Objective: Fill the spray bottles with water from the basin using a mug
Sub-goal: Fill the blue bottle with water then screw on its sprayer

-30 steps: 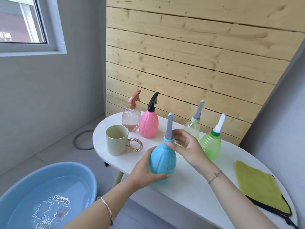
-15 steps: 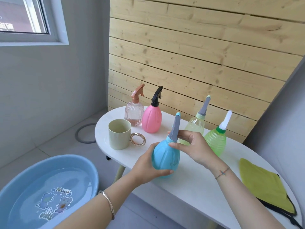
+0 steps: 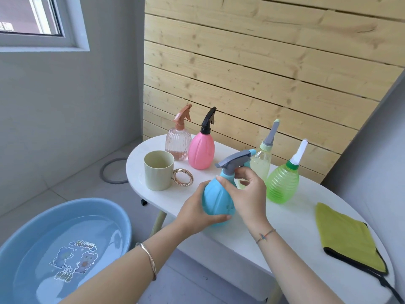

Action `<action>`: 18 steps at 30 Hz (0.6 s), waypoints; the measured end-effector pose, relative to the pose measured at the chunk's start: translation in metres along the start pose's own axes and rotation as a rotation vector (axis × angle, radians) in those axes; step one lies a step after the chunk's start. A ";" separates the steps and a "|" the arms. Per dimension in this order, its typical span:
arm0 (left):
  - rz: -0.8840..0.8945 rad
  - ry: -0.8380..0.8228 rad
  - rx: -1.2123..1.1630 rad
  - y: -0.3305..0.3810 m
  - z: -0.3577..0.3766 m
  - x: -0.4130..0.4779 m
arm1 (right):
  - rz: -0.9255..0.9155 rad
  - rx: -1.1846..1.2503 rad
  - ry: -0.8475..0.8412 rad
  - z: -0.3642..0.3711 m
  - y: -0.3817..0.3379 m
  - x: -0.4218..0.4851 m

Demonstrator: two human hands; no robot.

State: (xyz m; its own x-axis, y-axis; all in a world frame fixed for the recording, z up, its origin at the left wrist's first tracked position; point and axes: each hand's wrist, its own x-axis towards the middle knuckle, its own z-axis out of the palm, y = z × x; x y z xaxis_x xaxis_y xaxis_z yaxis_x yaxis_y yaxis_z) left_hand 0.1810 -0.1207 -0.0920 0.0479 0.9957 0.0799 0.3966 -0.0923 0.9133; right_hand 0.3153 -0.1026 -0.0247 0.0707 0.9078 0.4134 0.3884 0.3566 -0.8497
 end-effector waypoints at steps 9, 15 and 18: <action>0.018 -0.176 0.005 0.008 -0.017 0.020 | 0.030 0.073 -0.215 -0.017 0.001 0.011; 0.063 -0.075 0.225 0.018 0.004 0.011 | 0.058 0.084 -0.167 -0.021 0.003 0.011; 0.069 -0.200 0.245 0.015 -0.006 0.007 | 0.067 0.094 -0.167 -0.027 0.004 0.009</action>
State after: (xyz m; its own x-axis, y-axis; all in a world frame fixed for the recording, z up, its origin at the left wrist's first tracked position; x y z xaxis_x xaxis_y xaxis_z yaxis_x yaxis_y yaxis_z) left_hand 0.1818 -0.1148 -0.0758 0.2522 0.9670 0.0361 0.5938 -0.1841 0.7833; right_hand 0.3425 -0.0985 -0.0158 -0.0628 0.9513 0.3018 0.3002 0.3064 -0.9033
